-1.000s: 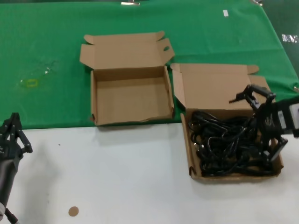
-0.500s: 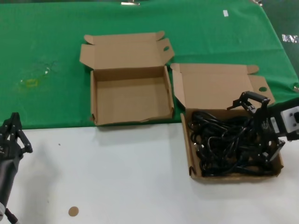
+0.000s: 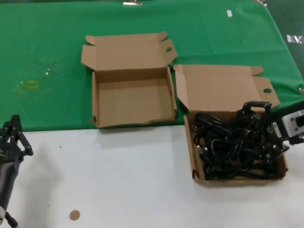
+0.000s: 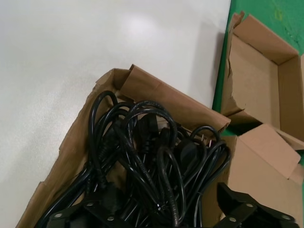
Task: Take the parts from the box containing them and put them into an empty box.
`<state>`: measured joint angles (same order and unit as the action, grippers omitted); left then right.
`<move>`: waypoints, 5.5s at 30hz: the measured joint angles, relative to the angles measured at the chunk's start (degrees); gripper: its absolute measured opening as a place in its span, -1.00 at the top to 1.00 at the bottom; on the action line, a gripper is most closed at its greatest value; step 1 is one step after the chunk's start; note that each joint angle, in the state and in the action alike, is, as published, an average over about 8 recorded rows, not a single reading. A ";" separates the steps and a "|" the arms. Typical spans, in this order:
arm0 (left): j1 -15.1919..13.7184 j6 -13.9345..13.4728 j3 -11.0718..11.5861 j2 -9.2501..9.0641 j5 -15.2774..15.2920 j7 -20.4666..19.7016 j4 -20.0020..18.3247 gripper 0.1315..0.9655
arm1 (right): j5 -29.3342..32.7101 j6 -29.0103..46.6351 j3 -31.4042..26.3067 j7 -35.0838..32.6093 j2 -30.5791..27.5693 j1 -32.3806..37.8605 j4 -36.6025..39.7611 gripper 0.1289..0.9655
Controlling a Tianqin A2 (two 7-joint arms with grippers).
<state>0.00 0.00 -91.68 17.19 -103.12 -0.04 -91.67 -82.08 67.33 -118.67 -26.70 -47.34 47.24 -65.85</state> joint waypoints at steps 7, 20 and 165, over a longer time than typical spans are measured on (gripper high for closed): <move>0.00 0.00 0.00 0.00 0.01 0.00 0.00 0.95 | 0.92 -0.43 -0.28 -0.88 1.37 0.87 2.38 -0.41; 0.00 0.00 0.00 0.00 0.01 0.00 0.00 0.95 | 2.03 -1.44 -0.37 -1.86 2.85 2.22 5.03 0.15; 0.00 0.00 0.00 0.00 0.00 0.02 0.00 0.73 | 3.80 -25.94 -1.62 3.59 34.71 11.20 18.32 -0.71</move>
<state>0.00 0.00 -91.68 17.19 -103.12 -0.02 -91.67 -78.28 41.39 -120.29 -23.12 -12.63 58.43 -47.53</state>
